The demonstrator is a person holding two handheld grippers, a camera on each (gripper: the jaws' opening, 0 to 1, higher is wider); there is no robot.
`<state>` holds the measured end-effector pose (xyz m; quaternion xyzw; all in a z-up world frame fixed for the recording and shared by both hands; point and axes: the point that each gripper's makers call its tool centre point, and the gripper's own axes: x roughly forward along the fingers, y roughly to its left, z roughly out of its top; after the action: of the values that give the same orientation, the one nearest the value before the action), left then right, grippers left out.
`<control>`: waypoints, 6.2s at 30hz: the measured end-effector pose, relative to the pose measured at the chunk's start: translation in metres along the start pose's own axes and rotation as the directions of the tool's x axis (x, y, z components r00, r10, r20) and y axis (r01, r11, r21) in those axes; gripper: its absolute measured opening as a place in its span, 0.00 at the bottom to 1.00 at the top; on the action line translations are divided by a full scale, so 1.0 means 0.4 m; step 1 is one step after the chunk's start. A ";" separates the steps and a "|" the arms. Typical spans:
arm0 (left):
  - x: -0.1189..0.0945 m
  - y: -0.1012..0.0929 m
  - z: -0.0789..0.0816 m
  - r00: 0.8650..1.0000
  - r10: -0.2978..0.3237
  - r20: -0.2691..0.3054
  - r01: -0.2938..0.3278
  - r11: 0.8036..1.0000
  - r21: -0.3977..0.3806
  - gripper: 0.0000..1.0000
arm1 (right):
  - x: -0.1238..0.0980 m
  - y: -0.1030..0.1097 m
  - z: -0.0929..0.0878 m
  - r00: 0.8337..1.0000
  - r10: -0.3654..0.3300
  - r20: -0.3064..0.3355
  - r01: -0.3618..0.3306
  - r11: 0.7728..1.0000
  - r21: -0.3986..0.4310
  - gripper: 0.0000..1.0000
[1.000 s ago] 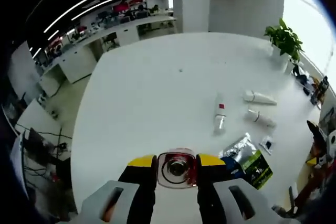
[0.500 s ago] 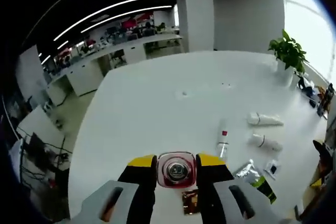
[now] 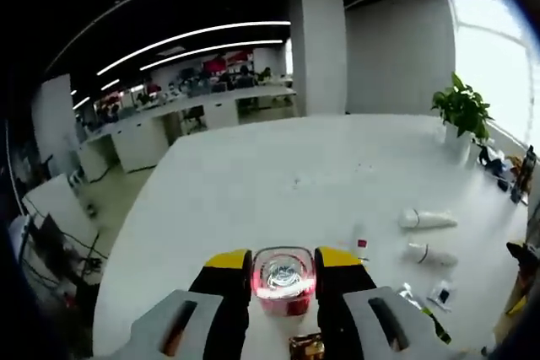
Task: Arrange the skincare products in the storage area until every visible bottle or jar stands upright without overlapping.
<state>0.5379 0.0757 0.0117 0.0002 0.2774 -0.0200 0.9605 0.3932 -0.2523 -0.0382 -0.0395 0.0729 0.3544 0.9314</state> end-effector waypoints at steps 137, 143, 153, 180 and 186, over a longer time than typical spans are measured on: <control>-0.203 -0.345 -0.408 0.787 -0.455 0.417 0.475 0.878 0.061 0.56 | 0.173 0.123 -0.020 0.994 0.096 -0.042 -0.098 0.994 -0.042 0.33; -0.194 -0.308 -0.407 0.810 -0.405 0.424 0.414 0.907 0.076 0.56 | 0.176 0.108 -0.015 0.993 0.097 -0.074 -0.099 0.995 -0.017 0.32; -0.182 -0.273 -0.393 0.821 -0.333 0.463 0.358 0.933 0.035 0.55 | 0.176 0.057 0.069 0.998 0.068 0.019 -0.067 0.997 -0.027 0.32; -0.162 -0.243 -0.395 0.844 -0.216 0.491 0.226 0.973 0.040 0.67 | 0.516 -0.427 0.161 0.931 -0.333 0.147 0.319 0.941 0.110 0.32; -0.162 -0.240 -0.393 0.842 -0.220 0.493 0.243 0.970 0.019 0.67 | 0.564 -0.506 0.122 0.909 -0.406 0.092 0.394 0.911 0.124 0.32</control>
<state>0.3957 -0.0160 -0.0856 -0.0597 0.0224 -0.1289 0.9896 0.6998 -0.2497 -0.0225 0.0150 0.0275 0.1533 0.9877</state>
